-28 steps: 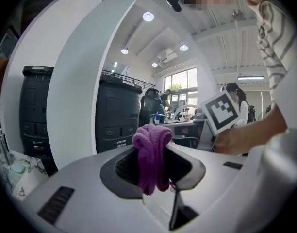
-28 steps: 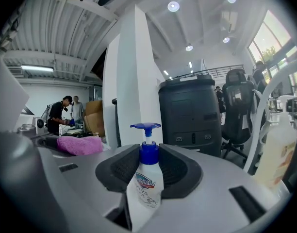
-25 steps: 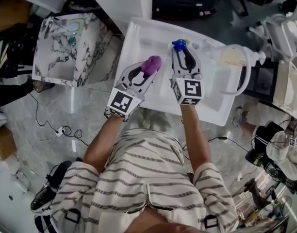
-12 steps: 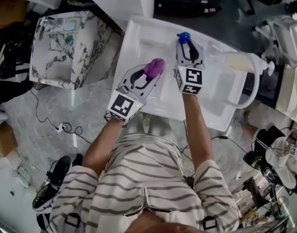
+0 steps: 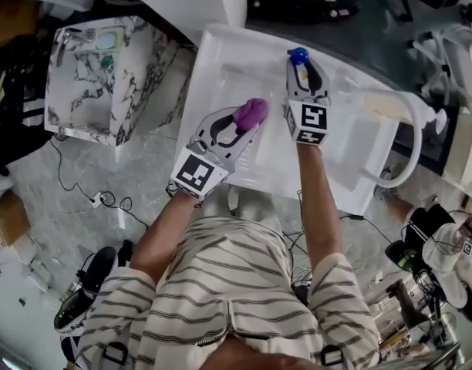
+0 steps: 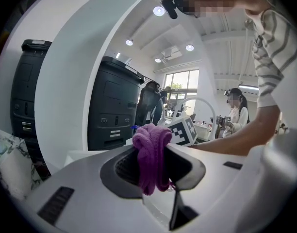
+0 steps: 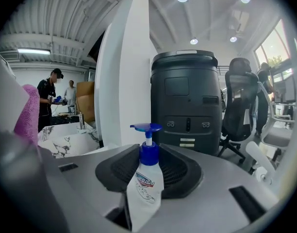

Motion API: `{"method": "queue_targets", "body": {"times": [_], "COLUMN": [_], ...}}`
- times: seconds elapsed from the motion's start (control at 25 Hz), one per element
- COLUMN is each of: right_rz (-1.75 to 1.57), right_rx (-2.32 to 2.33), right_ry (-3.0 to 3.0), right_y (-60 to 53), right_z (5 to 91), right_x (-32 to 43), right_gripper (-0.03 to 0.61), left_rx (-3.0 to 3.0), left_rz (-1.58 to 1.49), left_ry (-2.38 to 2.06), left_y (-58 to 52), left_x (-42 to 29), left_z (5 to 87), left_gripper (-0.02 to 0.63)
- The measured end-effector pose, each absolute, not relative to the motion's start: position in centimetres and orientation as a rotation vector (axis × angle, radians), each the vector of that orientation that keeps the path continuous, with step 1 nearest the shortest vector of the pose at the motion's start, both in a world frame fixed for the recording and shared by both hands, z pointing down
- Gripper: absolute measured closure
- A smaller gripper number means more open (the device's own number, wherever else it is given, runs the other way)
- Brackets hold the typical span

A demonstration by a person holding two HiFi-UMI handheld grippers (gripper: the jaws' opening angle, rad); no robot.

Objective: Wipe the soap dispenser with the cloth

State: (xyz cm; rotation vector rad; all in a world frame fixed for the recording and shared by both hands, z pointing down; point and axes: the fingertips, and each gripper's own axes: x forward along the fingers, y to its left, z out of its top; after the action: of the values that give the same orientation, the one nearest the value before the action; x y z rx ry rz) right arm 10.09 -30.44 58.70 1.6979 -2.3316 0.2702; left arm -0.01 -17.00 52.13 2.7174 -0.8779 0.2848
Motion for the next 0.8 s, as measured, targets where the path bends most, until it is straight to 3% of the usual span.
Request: {"method": "queue_targets", "body": {"times": [0.32,0.44,0.8], "right_rz": [0.279,0.324,0.321], "right_rx": [1.723,1.707,1.707], "right_ry": [-2.346,-2.379,-2.382], "right_y": [-30.3,-30.1,-29.4], "right_z": [58.5,58.5,57.6], "right_x": [9.8,9.4,9.4], "right_gripper": [0.435,0.382,0.328], "left_rx": [2.721,2.711,2.722], "left_rz": [0.265,0.246,0.232], "left_ry": [-0.869,-0.865,-0.9], "left_y": [-17.0,-17.0,-16.6], "left_x": [0.2,0.3,-0.5], "left_z": [51.8,51.5,50.6], "left_gripper": [0.494,0.494,0.494]}}
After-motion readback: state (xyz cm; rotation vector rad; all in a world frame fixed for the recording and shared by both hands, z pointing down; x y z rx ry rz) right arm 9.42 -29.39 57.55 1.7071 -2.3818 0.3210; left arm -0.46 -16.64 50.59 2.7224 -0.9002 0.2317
